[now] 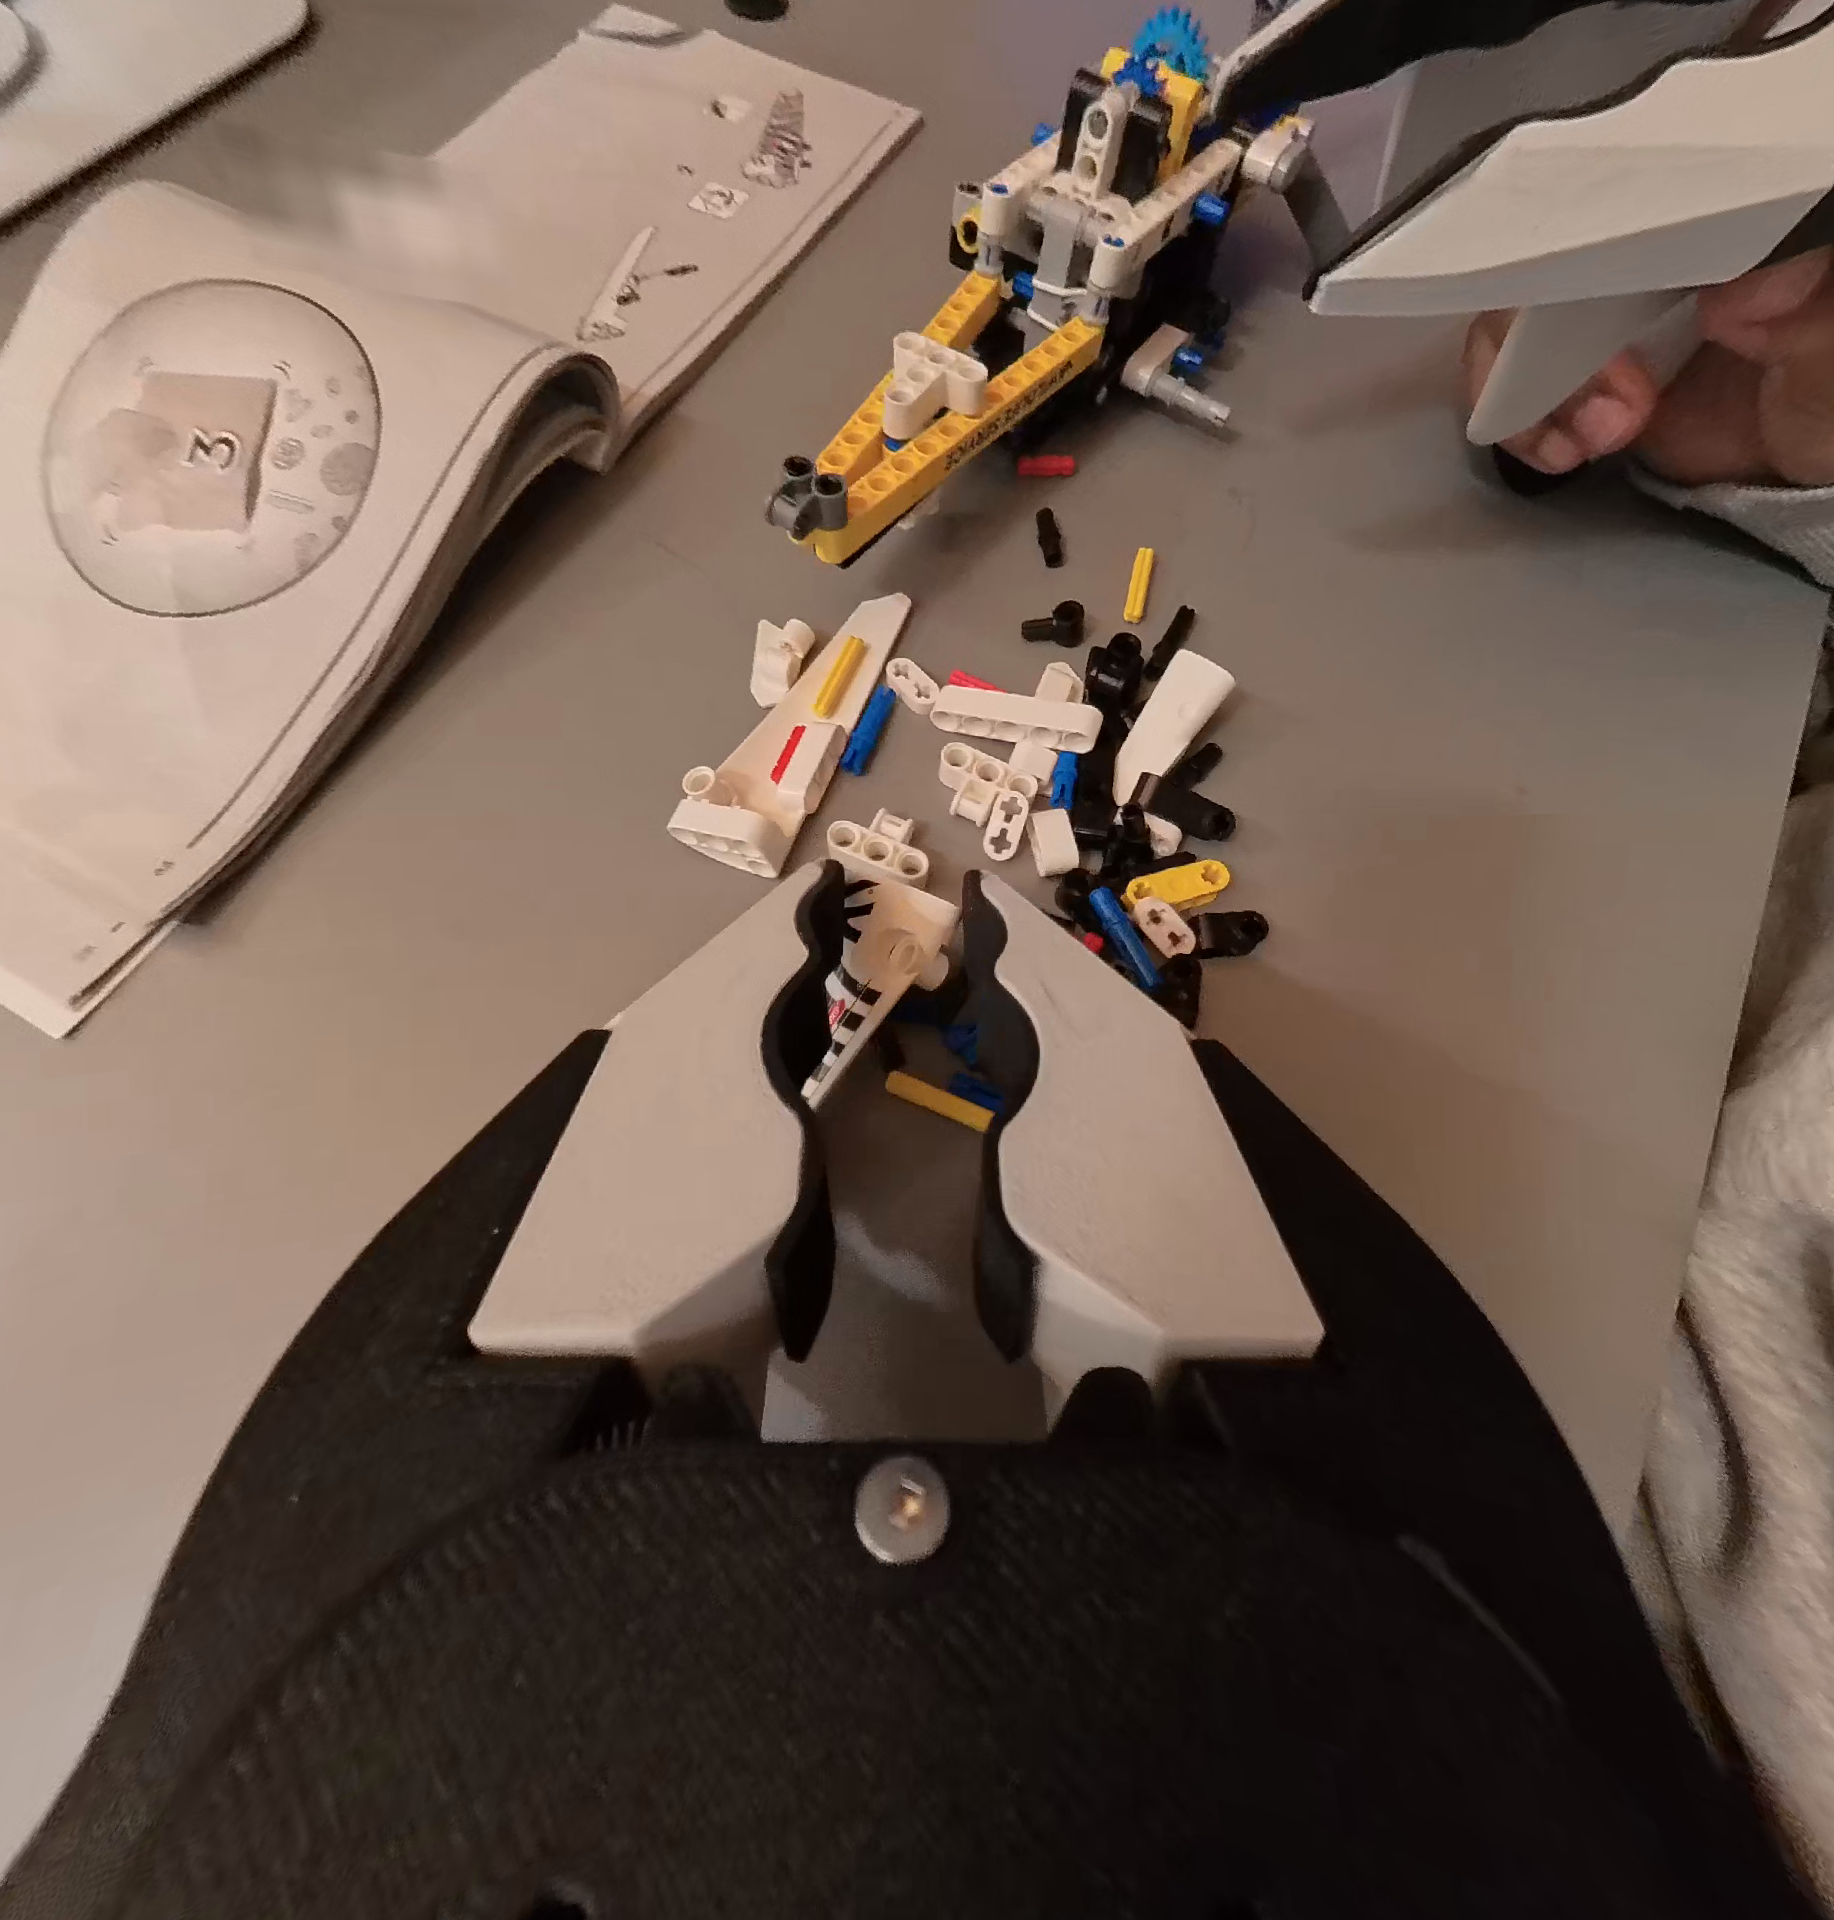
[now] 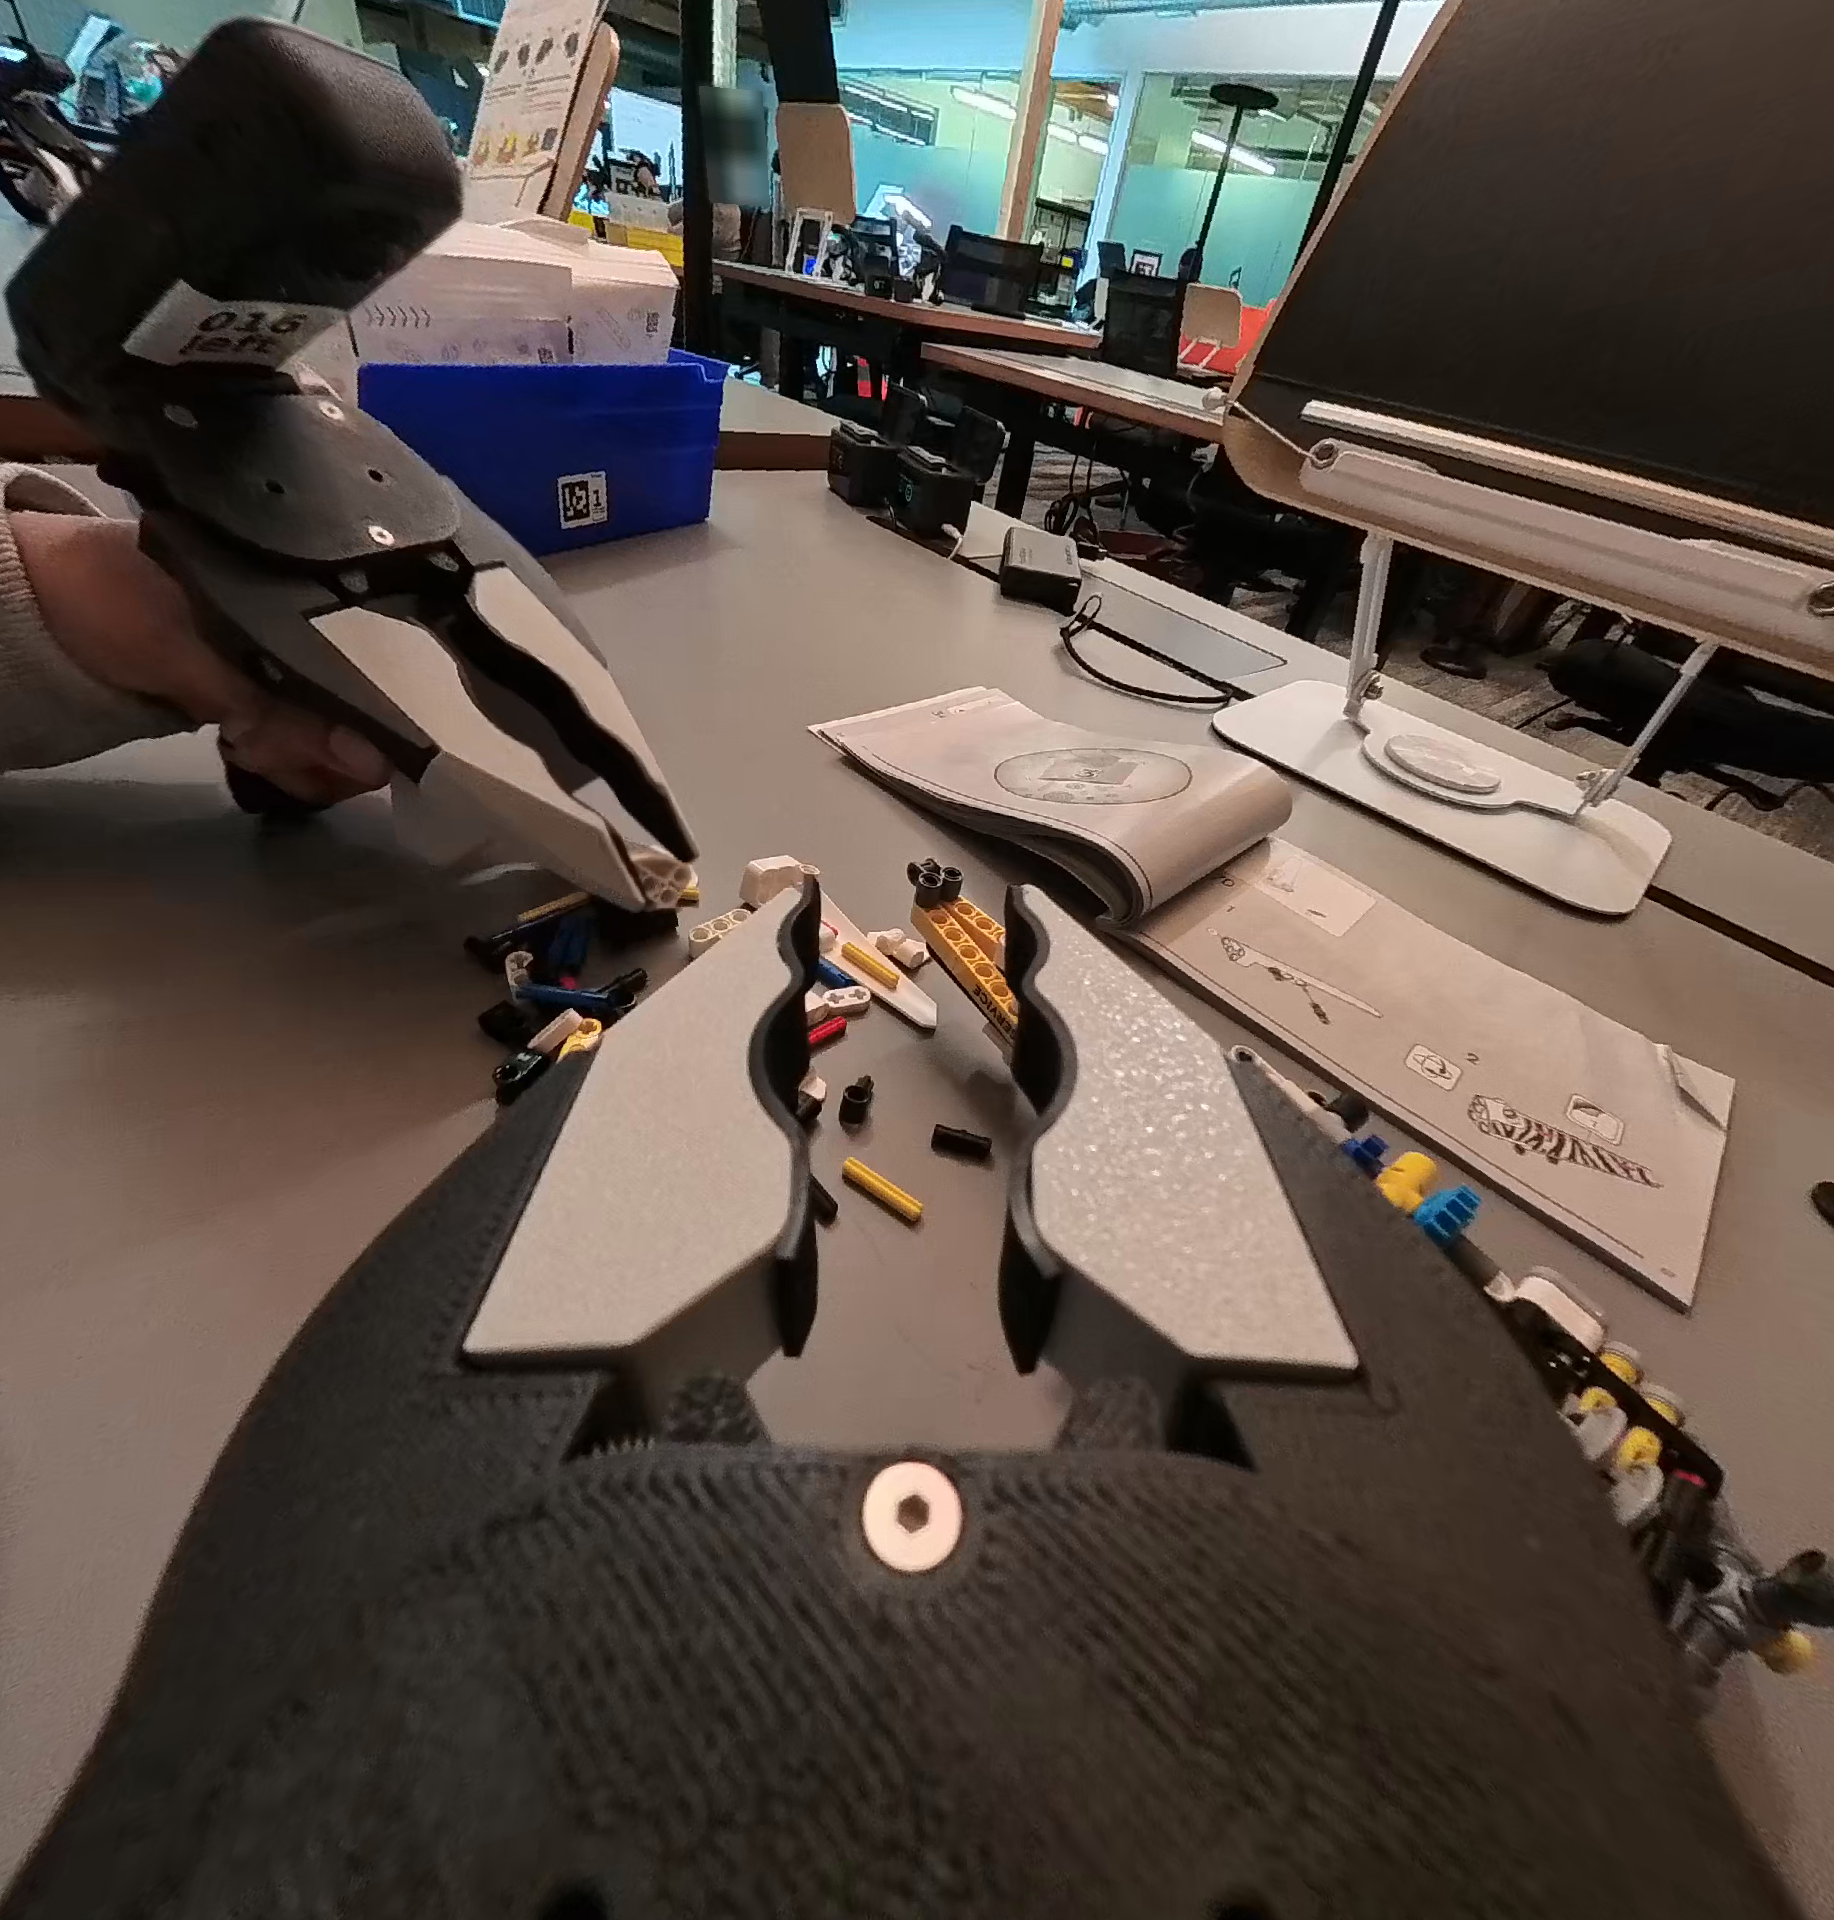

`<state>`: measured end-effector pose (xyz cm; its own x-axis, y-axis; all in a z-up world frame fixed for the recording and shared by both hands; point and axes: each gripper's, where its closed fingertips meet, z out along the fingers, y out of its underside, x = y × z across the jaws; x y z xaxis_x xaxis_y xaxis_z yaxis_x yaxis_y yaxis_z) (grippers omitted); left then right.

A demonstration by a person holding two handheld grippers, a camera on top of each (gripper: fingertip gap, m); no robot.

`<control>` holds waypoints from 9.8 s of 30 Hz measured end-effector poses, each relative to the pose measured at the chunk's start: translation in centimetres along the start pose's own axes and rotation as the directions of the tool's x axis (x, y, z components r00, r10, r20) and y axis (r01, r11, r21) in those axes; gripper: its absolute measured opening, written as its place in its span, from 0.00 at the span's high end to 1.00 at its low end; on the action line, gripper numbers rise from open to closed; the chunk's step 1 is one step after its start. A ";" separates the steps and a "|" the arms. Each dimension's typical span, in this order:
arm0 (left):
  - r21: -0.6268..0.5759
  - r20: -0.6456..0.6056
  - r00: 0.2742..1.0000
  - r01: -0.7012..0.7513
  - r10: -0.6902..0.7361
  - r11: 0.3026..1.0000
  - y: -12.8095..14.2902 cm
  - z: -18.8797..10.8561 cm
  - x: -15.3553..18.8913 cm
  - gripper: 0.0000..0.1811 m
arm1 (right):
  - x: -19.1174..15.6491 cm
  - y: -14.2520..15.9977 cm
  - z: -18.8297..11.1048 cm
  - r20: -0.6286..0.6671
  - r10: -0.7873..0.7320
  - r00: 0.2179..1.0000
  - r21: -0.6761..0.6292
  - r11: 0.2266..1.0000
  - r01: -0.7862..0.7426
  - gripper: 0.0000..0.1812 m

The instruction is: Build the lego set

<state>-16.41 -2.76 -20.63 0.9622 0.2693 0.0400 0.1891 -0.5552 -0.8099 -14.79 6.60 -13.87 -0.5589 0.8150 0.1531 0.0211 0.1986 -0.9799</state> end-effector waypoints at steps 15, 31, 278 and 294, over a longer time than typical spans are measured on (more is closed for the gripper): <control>-0.025 0.112 0.994 -0.004 0.007 1.000 0.5 -2.6 -2.3 0.84 | 0.0 -0.1 0.0 0.000 -0.001 1.000 0.001 1.000 0.001 0.81; -0.039 0.307 0.883 0.384 -0.355 0.923 1.6 -2.7 -4.6 0.62 | 0.0 0.1 0.1 0.001 -0.007 1.000 -0.013 1.000 0.007 0.81; 0.603 -0.332 0.871 0.490 -0.361 0.629 -6.9 -5.3 3.7 0.80 | -0.7 4.8 1.9 -0.029 0.248 0.968 -0.481 0.846 -0.231 0.82; 0.496 -0.127 0.932 0.355 -0.339 0.792 -8.1 -2.7 4.7 0.81 | 5.4 1.1 -3.6 -0.170 0.187 0.968 -0.149 0.966 -0.213 0.86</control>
<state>-12.90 0.89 -12.30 0.8577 0.3396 0.3860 0.3945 0.0466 -0.9177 -14.86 13.17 -13.64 -0.3961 0.9181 -0.0136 0.2633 0.0994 -0.9596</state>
